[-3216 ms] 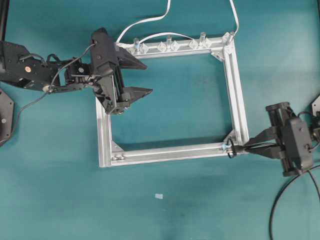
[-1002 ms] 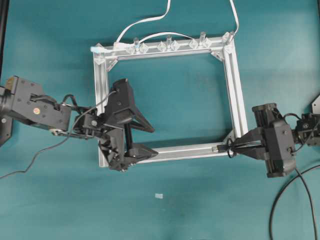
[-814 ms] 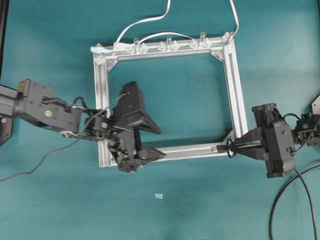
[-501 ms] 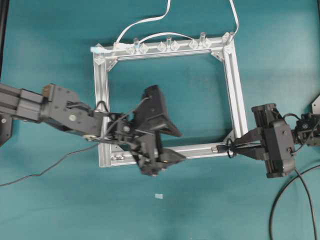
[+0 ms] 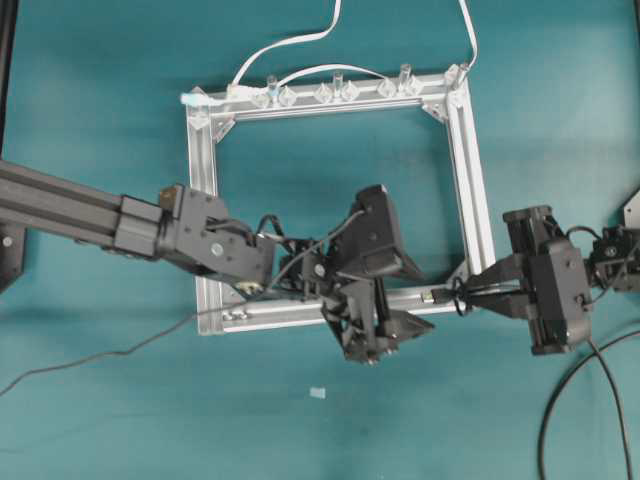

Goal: Insert the wire through the string loop located on the right side.

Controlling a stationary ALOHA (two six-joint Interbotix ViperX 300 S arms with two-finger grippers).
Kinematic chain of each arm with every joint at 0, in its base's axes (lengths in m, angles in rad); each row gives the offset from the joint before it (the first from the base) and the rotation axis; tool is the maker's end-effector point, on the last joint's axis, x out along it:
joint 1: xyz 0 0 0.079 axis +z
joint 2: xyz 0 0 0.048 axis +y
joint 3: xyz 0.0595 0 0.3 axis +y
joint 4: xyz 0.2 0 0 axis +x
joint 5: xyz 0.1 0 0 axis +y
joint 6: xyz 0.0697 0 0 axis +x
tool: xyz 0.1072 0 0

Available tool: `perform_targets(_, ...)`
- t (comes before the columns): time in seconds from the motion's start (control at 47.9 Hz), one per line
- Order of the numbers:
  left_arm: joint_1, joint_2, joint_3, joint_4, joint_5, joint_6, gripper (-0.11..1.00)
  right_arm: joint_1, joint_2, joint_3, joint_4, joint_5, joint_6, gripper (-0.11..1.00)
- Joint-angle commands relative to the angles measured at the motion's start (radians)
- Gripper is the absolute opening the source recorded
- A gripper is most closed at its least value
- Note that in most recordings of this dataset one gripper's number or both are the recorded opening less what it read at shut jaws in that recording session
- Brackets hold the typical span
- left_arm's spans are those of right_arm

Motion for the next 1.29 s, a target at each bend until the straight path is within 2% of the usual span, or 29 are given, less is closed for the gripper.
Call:
perform_targets(0.0,-0.002,-0.006,-0.044,0.003,-0.005,0.015,0.88,-0.002,-0.005,-0.012,-0.002,-0.011,0.000,0.11)
perform_targets(0.313,0.000,0.064,-0.124,0.005,-0.003,0.020,0.87,-0.002,-0.005,-0.012,-0.002,-0.017,0.000,0.11)
perform_targets(0.418,0.006,0.054,-0.118,0.003,0.009,0.021,0.82,0.000,-0.005,-0.011,-0.002,-0.017,0.000,0.11)
perform_targets(0.501,0.012,0.037,-0.106,0.005,0.018,0.031,0.67,-0.002,-0.005,-0.011,-0.002,-0.017,0.000,0.11)
perform_targets(0.647,0.020,0.003,-0.080,0.005,0.020,0.043,0.25,0.000,-0.005,-0.008,-0.002,-0.017,0.000,0.11)
perform_targets(0.689,0.023,-0.005,-0.074,0.005,0.020,0.044,0.18,-0.002,-0.005,-0.008,-0.002,-0.017,0.002,0.11)
perform_targets(1.274,0.025,-0.012,-0.069,0.005,0.018,0.043,0.19,-0.002,0.005,-0.005,-0.002,-0.014,0.003,0.11)
